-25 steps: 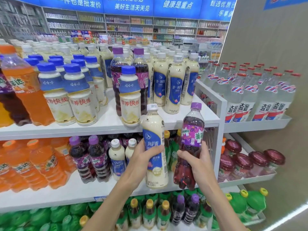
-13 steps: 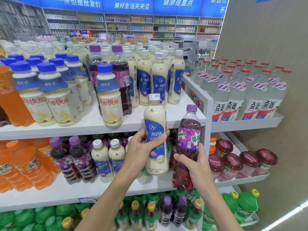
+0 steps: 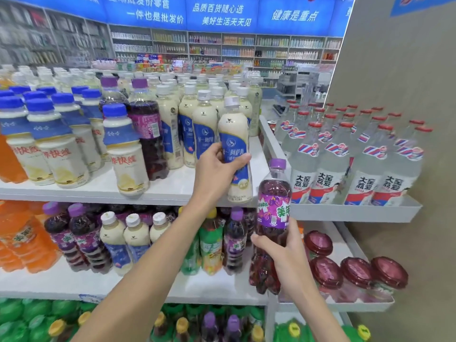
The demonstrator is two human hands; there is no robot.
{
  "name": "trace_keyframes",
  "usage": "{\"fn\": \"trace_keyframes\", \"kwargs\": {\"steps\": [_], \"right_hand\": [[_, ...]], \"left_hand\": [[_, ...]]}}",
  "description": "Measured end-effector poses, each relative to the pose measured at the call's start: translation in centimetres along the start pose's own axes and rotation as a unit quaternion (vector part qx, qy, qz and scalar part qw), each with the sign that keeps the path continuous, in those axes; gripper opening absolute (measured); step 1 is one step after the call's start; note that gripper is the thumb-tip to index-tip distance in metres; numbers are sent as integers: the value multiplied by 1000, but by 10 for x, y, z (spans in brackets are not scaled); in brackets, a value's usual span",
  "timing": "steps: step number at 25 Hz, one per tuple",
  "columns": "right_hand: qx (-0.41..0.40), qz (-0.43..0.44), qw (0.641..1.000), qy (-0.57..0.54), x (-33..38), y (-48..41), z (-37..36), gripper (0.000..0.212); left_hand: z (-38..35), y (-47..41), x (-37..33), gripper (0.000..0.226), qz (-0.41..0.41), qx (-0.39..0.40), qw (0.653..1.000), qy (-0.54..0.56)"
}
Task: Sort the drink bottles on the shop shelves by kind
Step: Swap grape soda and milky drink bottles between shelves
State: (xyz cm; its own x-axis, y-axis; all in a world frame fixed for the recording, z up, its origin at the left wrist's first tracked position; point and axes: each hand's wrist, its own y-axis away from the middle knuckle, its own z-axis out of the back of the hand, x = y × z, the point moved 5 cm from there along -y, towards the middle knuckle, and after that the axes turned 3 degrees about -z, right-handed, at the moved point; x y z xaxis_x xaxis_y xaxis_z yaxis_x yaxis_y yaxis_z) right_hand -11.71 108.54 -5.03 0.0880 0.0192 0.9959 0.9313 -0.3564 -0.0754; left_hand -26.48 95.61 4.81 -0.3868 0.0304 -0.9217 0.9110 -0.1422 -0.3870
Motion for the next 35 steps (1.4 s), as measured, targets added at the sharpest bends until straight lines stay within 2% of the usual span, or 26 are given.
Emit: {"fn": "trace_keyframes", "kwargs": {"steps": [9, 14, 16, 18, 24, 30, 35], "right_hand": [[14, 10, 1000, -1, 12, -26, -4, 44], [9, 9, 1000, -8, 9, -30, -5, 42], [5, 4, 1000, -10, 4, -29, -4, 43], [2, 1, 1000, -10, 1, -27, -5, 43], [-5, -10, 1000, 8, -9, -23, -5, 43], [-7, -13, 1000, 2, -10, -22, -6, 43], [-12, -10, 1000, -10, -8, -20, -3, 43]], "left_hand": [[-15, -32, 14, 36, -55, -45, 987, -141], [-26, -29, 15, 69, -69, -96, 966, -229], [-28, -28, 14, 75, -65, -101, 963, -239], [-27, -24, 17, 75, -65, -97, 959, -257], [-27, -18, 23, 55, -46, -92, 931, -351], [-45, -24, 25, 80, -75, -94, 869, -480], [-46, -24, 29, 74, -92, -108, 877, -460]]}}
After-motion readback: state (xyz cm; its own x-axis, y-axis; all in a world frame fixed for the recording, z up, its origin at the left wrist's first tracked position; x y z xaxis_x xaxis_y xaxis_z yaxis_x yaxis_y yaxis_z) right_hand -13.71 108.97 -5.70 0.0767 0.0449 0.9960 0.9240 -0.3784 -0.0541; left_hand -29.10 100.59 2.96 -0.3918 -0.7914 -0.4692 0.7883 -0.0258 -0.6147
